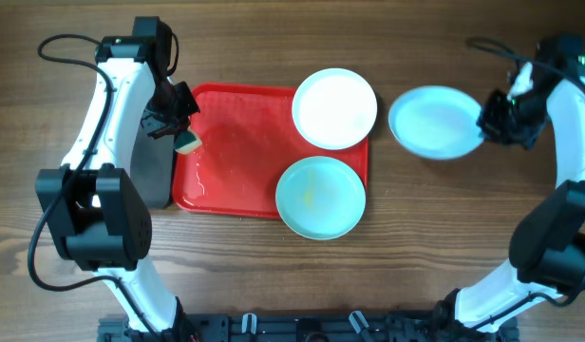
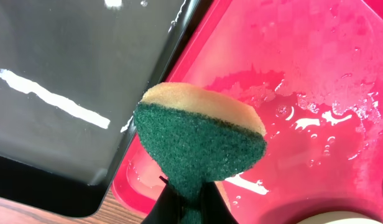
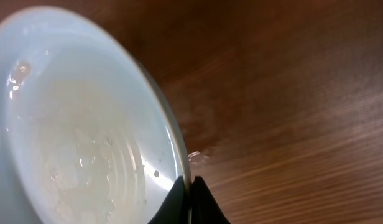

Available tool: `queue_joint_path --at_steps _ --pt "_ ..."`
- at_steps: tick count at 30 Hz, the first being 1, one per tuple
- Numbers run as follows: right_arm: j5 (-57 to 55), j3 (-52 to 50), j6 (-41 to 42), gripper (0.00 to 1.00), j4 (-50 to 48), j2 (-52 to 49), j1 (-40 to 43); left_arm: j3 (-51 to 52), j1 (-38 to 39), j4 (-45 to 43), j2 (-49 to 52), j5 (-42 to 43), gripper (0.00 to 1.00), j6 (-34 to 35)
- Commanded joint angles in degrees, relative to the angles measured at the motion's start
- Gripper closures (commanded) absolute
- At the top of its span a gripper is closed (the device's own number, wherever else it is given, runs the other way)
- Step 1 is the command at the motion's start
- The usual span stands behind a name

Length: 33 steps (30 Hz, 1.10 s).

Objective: Clean dirty plates on tray and stack at the side
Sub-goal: 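Carry the plate right and set it on the table beside the tray, then move the right gripper to the lower light-blue plate and grip its rim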

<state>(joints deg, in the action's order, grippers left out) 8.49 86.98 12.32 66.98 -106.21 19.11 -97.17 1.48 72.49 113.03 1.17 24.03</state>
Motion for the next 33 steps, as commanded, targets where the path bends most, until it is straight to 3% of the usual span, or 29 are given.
queue_joint_path --at_steps 1,8,9,11,12,13,16,19,26,33 --pt "0.1 -7.3 2.3 0.96 -4.6 0.7 1.1 -1.3 0.1 0.0 -0.5 -0.6 0.96 -1.1" --pt "0.1 -16.2 4.3 0.96 -13.4 0.7 1.2 -1.3 0.1 0.0 -0.5 -0.6 0.96 -1.1" --pt "0.0 -16.3 4.2 0.90 -13.5 0.7 1.2 -1.3 0.1 0.0 -0.5 -0.6 0.96 -1.1" --pt "0.4 -16.3 4.1 0.40 -13.5 0.7 1.2 -1.3 0.1 0.0 -0.5 -0.6 0.96 -1.1" --pt "1.8 -16.3 3.8 0.21 -13.6 0.7 1.2 -1.3 0.1 0.0 -0.5 -0.6 0.96 -1.1" --pt "4.4 -16.2 3.0 0.13 -13.7 0.7 1.2 -1.3 0.1 0.0 -0.5 -0.6 0.96 -1.1" --pt "13.3 -14.3 -0.5 0.15 -11.5 0.7 1.2 -1.3 0.2 -0.1 -0.5 -0.6 0.96 -1.1" --pt "17.4 -10.3 -4.5 0.30 -6.3 1.1 0.7 -1.3 0.1 -0.1 -0.5 -0.6 0.96 -1.1" --pt "16.0 -8.4 -4.6 0.37 -2.6 12.2 -6.3 -1.5 0.1 0.0 -1.7 -0.6 0.96 -1.1" --pt "8.4 -10.7 3.1 0.45 0.3 17.0 -20.9 -1.5 0.1 -0.7 -14.3 -1.6 0.96 -0.7"
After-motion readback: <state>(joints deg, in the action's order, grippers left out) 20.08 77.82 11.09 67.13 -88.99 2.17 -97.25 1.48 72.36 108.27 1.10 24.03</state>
